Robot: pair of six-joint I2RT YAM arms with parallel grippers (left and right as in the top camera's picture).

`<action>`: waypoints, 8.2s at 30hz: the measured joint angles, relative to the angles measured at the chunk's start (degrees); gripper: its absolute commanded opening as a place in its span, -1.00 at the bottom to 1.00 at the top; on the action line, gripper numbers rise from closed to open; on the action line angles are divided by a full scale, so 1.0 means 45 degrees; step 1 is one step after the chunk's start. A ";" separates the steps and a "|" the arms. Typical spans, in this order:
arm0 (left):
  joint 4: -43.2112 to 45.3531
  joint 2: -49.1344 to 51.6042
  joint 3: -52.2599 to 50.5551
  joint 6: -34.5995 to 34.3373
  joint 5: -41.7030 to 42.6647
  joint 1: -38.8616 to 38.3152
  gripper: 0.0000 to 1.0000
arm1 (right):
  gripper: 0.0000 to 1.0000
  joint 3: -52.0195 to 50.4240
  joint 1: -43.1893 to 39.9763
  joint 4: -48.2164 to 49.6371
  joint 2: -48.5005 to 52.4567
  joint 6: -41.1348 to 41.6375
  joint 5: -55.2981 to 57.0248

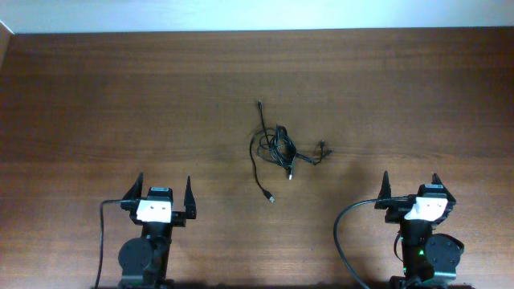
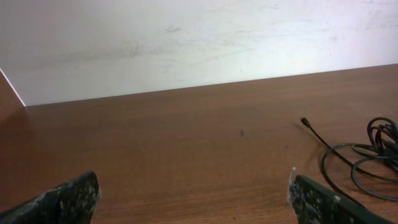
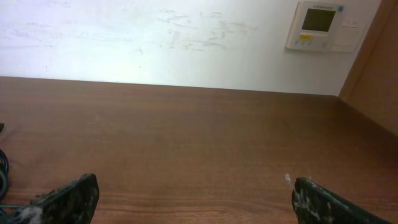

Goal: Untangle cables

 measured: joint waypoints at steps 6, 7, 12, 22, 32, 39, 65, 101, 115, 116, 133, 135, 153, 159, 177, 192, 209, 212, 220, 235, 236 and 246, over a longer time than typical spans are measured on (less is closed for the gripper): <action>0.0000 0.0000 0.0000 0.0000 0.0000 0.0000 0.98 | 0.98 0.0000 0.0000 0.0000 0.0000 -0.0010 0.0000; 0.0000 0.0000 0.0000 0.0000 0.0000 -0.0005 0.98 | 0.97 0.0000 0.0000 0.0000 0.0000 -0.0010 0.0000; 0.0000 0.0000 0.0000 0.0000 0.0000 -0.0005 0.98 | 0.97 0.0000 0.0000 0.0000 0.0000 -0.0005 0.0000; 0.0000 0.0000 0.0000 0.0000 0.0000 -0.0005 0.98 | 0.97 0.0000 0.0000 0.0000 0.0000 0.0000 0.0000; 0.0000 0.0000 0.0000 0.0000 0.0000 0.0000 0.98 | 0.97 0.0000 0.0000 0.0000 0.0000 -0.0005 0.0000; 0.0000 0.0000 0.0000 0.0000 0.0000 -0.0005 0.98 | 0.97 0.0000 0.0000 0.0000 0.0000 0.0000 0.0000; 0.0000 0.0000 0.0000 0.0000 0.0000 -0.0005 0.98 | 0.97 0.0000 0.0000 0.0000 0.0000 0.0000 0.0000; -0.3750 0.0733 0.6878 -0.1277 0.5178 0.0000 0.98 | 0.97 0.0000 0.0010 -0.0005 0.0005 -0.0005 0.0102; -1.2726 1.0695 1.6490 -0.1457 0.6193 -0.0005 0.98 | 0.97 0.0000 0.0024 -0.0005 0.0005 -0.0005 0.0141; -1.3488 1.1570 1.7000 -0.1452 0.6314 0.0000 0.98 | 0.97 0.0000 0.0024 0.0000 0.0005 0.0005 0.0141; -1.7116 2.2299 1.7898 -0.1496 0.6980 -0.0102 -1.00 | 0.97 0.0000 0.0024 0.0000 0.0005 -0.0005 0.0146; -1.6854 2.3217 1.7898 -0.1535 0.7009 -0.0461 -1.00 | 0.96 0.0000 0.0024 0.0000 0.0005 0.0000 0.0146; -0.9938 2.3567 1.7908 -0.6431 0.4449 -0.5401 0.87 | 0.97 0.0000 0.0024 0.0000 0.0005 -0.0005 0.0141; -0.8728 2.3703 1.7908 -0.7300 0.2778 -0.6771 0.05 | 0.97 0.0000 0.0024 0.0000 0.0005 -0.0005 0.0146; -0.8038 2.4995 1.7908 -0.7728 0.0194 -0.7504 -0.47 | 0.97 0.0000 0.0024 0.0000 0.0005 -0.0005 0.0141; -0.7791 2.4995 1.7908 -0.7645 0.0044 -0.7504 0.13 | 0.97 0.0000 0.0024 0.0019 0.0005 0.0000 0.0141; -0.6105 2.5257 1.7685 -0.7698 0.0000 -0.7504 -0.56 | 0.97 0.0000 0.0024 0.0005 0.0005 -0.0005 0.0141; -0.6193 2.5767 1.7680 -0.7703 -0.0019 -0.7504 -1.00 | 0.97 0.0000 0.0024 0.0000 0.0005 0.0000 0.0141; -0.6416 2.5888 1.7670 -0.7164 -0.0010 -0.7499 -1.00 | 0.97 0.0000 0.0024 0.0005 0.0005 0.0000 0.0146; -0.6863 2.5417 1.7641 -0.0199 0.8888 -0.5100 -1.00 | 0.97 0.0000 0.0024 0.0131 0.0005 0.2064 -0.1083; -0.6902 2.5417 1.7646 0.0087 0.9258 -0.5027 -1.00 | 0.97 0.0000 0.0024 0.0146 0.0005 0.2317 -0.1292; -0.7475 2.5412 1.7622 0.3410 1.1924 -0.4969 -1.00 | 0.97 0.0248 0.0024 0.0015 0.0015 0.5037 -0.6324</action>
